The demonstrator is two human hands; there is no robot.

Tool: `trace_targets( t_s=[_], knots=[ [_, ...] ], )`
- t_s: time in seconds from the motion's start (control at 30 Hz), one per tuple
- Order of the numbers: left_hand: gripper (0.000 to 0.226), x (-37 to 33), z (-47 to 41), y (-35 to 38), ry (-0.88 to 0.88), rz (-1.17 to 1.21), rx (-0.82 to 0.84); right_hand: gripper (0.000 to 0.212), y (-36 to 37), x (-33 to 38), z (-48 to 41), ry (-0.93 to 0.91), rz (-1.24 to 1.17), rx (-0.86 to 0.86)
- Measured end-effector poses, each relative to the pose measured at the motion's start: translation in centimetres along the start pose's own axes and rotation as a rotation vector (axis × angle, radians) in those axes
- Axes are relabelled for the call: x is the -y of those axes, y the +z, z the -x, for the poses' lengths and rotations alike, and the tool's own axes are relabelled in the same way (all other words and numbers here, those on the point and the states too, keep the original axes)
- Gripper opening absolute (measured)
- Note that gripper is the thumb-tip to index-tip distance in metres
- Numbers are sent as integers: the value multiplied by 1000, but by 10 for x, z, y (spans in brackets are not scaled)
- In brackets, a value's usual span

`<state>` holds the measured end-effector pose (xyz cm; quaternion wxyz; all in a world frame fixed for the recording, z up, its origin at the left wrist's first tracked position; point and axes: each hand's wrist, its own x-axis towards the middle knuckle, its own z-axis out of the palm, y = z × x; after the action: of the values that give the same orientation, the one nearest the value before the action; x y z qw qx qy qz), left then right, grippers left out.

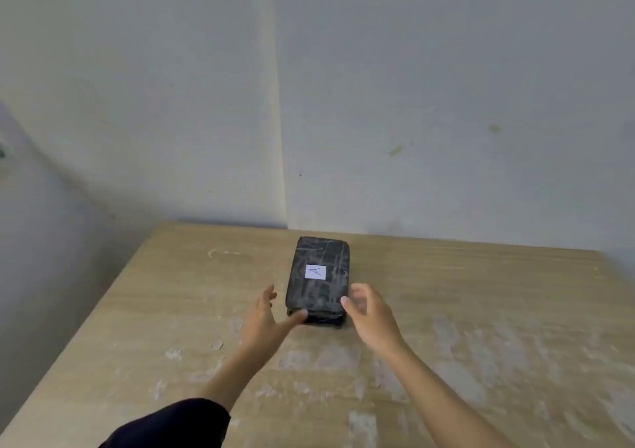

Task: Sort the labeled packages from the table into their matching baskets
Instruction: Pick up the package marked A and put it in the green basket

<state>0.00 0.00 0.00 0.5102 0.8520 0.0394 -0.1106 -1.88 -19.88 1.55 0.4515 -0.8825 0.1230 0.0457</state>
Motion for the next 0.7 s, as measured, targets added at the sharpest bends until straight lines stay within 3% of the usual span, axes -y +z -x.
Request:
trace_targets(
  t_s=[0.13, 0.33, 0.5, 0.7],
  knots=[
    [105, 29, -17, 14, -44, 9, 89, 51, 11, -1, -26, 171, -161, -106],
    [92, 50, -43, 32, 33, -34, 63, 72, 18, 13, -78, 280, -293, -123],
    [95, 65, -47, 35, 108, -63, 47, 68, 34, 18, -104, 324, -368, -117],
    [91, 68, -42, 38, 175, -145, 17, 44, 41, 17, -109, 326, -435, -92]
  ],
)
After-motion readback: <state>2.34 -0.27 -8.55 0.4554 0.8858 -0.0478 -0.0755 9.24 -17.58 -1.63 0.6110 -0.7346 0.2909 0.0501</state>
